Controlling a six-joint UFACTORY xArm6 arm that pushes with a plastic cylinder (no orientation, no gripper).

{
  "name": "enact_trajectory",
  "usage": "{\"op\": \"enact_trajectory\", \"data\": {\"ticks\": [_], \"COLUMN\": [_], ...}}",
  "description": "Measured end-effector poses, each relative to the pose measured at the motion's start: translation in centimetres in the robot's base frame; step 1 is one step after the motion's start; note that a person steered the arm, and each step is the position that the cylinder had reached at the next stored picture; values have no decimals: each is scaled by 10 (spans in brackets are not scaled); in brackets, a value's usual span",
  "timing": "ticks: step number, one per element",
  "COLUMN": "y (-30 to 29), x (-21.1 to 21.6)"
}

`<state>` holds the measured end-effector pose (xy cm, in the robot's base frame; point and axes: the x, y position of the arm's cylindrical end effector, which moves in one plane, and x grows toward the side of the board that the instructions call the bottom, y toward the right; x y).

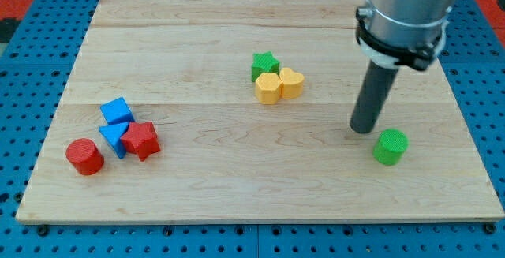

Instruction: Push the yellow hexagon along with yellow heart to the center right

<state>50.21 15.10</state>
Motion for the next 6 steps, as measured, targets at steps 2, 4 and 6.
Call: {"op": "enact_trajectory", "data": {"ticks": [2,4,6], "y": [-52,-165,-57], "x": [-9,-75,-92]}}
